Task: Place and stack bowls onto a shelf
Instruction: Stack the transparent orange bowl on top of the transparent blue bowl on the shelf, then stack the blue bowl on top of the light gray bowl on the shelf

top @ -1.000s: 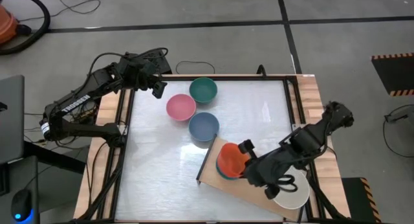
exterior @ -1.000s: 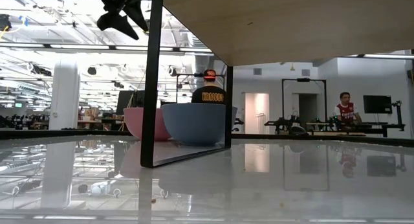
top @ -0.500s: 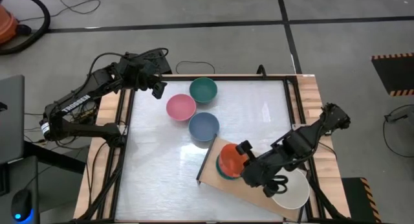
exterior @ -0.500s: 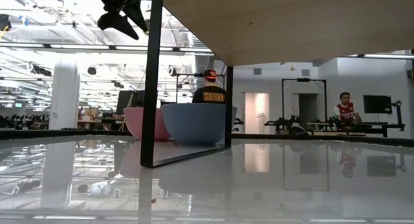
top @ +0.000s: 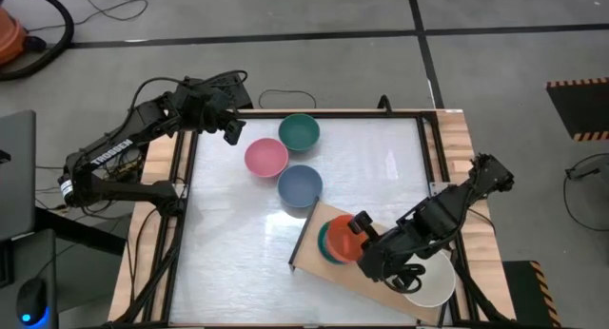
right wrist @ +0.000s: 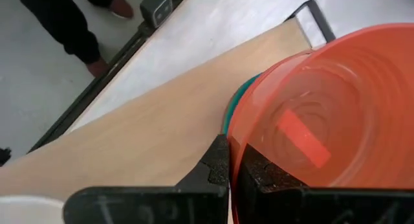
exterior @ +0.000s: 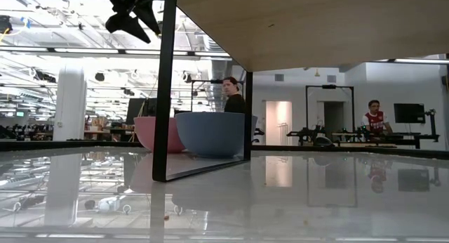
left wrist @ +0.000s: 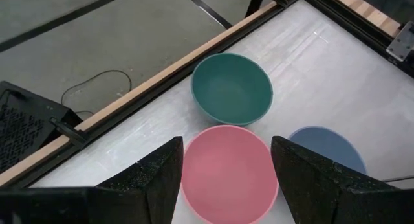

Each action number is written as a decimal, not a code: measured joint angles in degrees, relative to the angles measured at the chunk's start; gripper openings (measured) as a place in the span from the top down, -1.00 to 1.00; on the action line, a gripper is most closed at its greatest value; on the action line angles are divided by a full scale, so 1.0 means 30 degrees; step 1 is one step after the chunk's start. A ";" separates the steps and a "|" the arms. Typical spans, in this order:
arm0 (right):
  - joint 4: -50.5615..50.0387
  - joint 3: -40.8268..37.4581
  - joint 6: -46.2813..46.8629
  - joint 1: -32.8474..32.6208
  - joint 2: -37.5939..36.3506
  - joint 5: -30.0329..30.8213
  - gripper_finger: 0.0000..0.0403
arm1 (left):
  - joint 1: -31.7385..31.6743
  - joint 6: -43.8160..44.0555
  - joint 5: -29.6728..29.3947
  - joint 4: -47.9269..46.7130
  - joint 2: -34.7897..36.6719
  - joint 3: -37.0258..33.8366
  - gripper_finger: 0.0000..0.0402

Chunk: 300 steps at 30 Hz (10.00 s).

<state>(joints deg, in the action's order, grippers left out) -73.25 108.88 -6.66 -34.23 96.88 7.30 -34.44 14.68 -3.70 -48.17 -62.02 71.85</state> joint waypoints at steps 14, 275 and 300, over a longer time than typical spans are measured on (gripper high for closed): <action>-0.0517 -0.0015 -0.2066 0.0889 0.0323 0.0035 0.89 | 0.0003 0.0348 0.0000 -0.0005 0.0000 0.0000 -0.09; -0.5136 -0.6681 3.7080 -0.7111 -0.9355 -0.2950 0.58 | 0.0004 -0.1444 0.2025 -0.2461 0.0007 0.0000 -0.09; -0.5576 -0.6710 3.8833 -0.8991 -0.8055 -0.3930 0.88 | 0.0003 -0.1058 0.1960 -0.1534 0.0003 0.0007 -0.09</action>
<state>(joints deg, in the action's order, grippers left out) -89.98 88.75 109.83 -61.20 72.72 -4.49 -34.43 11.51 2.17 -52.77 -62.01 71.88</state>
